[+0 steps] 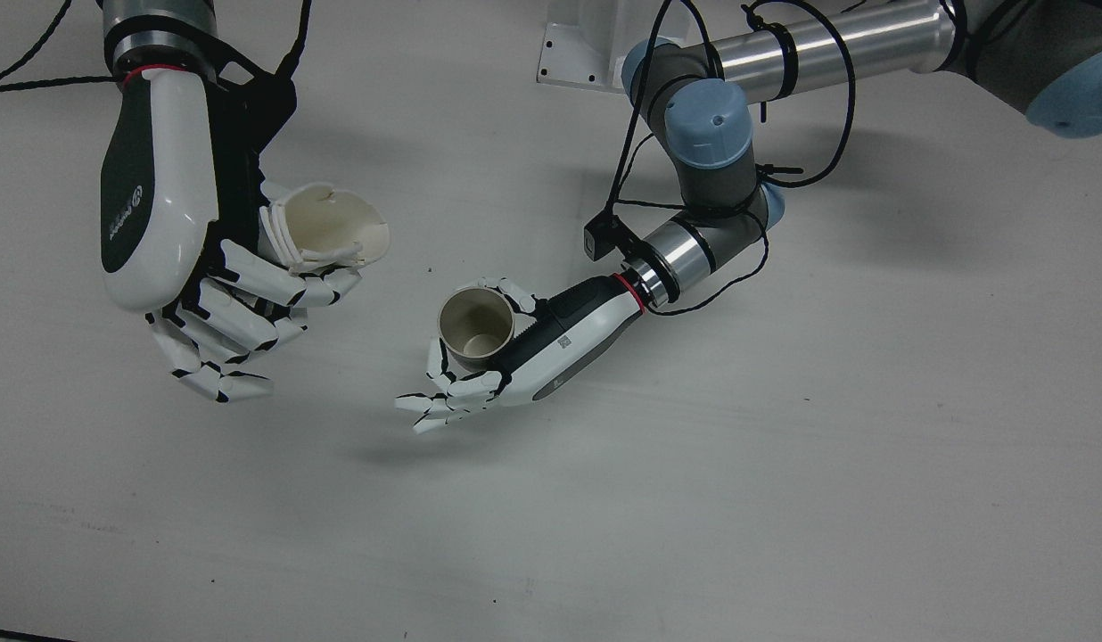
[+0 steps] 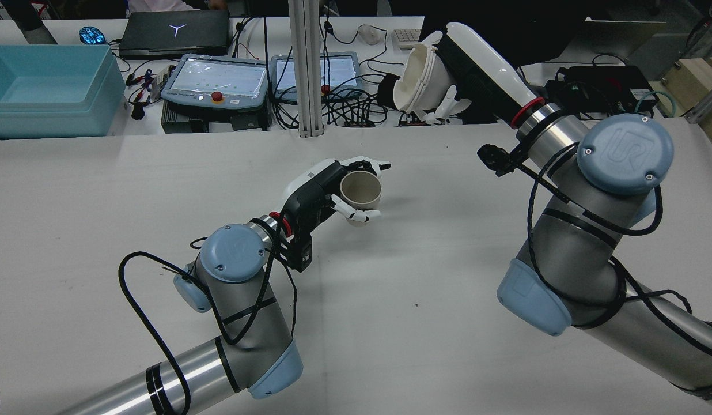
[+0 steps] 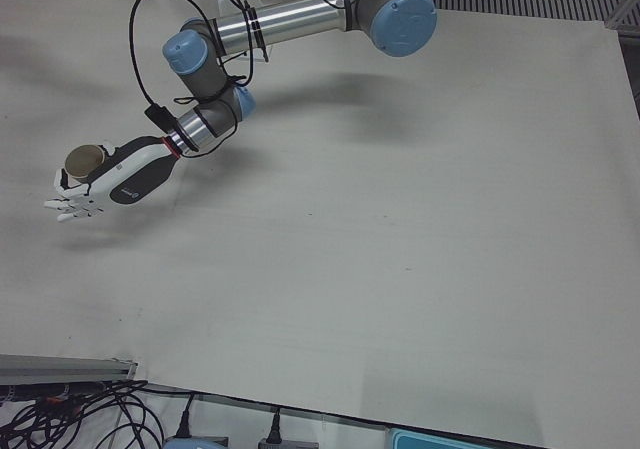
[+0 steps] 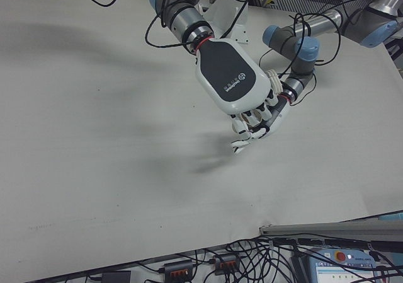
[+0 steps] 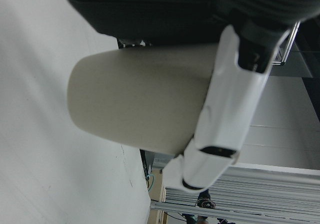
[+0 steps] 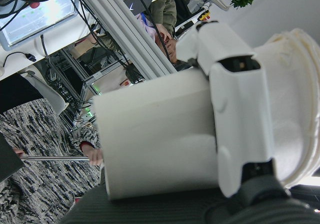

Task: Pour water
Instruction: 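Bring the white cup above the beige cup held by the left hand, then tilt the white cup with the right hand to pour into the beige cup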

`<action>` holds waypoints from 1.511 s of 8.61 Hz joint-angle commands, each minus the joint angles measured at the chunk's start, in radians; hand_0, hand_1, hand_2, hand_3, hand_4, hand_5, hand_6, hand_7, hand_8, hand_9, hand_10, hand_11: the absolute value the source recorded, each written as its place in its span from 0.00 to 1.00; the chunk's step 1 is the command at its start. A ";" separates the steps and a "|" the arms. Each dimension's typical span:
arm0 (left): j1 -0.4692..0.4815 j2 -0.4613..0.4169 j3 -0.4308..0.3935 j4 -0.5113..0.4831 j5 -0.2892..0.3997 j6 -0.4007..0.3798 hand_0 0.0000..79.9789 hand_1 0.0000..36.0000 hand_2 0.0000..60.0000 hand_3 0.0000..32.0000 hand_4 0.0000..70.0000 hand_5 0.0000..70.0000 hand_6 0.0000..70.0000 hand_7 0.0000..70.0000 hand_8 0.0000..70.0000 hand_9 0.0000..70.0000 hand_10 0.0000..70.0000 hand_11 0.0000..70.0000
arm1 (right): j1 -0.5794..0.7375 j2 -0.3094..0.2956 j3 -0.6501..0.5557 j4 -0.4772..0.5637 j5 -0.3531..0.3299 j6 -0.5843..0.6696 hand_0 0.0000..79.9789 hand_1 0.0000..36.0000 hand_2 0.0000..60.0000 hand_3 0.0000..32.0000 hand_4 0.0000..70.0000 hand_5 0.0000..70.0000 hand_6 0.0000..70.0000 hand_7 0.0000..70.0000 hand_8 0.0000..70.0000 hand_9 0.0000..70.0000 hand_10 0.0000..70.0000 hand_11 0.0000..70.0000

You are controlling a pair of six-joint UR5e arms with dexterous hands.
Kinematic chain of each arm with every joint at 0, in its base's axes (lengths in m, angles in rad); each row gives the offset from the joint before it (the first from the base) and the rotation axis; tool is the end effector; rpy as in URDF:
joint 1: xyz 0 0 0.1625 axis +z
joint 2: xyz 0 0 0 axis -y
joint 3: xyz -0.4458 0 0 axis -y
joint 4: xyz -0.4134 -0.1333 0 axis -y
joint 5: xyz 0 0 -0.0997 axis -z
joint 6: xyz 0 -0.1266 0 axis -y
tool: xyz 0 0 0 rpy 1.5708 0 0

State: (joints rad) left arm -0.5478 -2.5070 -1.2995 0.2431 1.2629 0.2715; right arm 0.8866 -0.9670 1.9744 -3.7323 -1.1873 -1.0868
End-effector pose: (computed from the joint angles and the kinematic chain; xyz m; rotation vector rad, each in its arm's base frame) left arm 0.6236 -0.5815 0.2133 -0.6272 2.2175 -1.3986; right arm -0.2529 -0.5959 0.2236 0.7023 -2.0706 1.2198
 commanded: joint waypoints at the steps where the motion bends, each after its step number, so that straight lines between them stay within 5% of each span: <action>1: 0.002 0.001 0.002 -0.002 -0.004 0.000 1.00 1.00 1.00 0.00 0.56 1.00 0.31 0.22 0.18 0.09 0.10 0.21 | -0.063 0.004 -0.009 -0.035 0.000 -0.102 1.00 1.00 1.00 0.00 1.00 0.44 1.00 1.00 0.78 1.00 0.31 0.51; 10: 0.000 -0.021 -0.007 0.005 0.003 -0.003 1.00 1.00 1.00 0.00 0.57 1.00 0.32 0.23 0.18 0.09 0.10 0.20 | -0.126 0.014 -0.078 -0.040 0.057 -0.219 1.00 1.00 1.00 0.00 1.00 0.43 1.00 1.00 0.78 1.00 0.26 0.43; 12: -0.004 -0.016 -0.041 0.015 0.007 -0.009 1.00 1.00 1.00 0.00 0.57 1.00 0.32 0.23 0.18 0.09 0.10 0.20 | -0.120 0.002 -0.068 -0.040 0.057 -0.206 1.00 1.00 1.00 0.00 0.95 0.43 1.00 1.00 0.78 1.00 0.28 0.47; 13: -0.010 -0.012 -0.073 0.039 0.009 -0.011 1.00 1.00 1.00 0.00 0.57 1.00 0.31 0.22 0.18 0.09 0.09 0.20 | -0.112 -0.002 -0.063 -0.038 0.055 -0.162 1.00 1.00 1.00 0.00 0.82 0.44 1.00 1.00 0.80 1.00 0.35 0.56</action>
State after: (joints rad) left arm -0.5504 -2.5256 -1.3229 0.2522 1.2674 0.2648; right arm 0.7637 -0.9605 1.9005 -3.7722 -1.1307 -1.2987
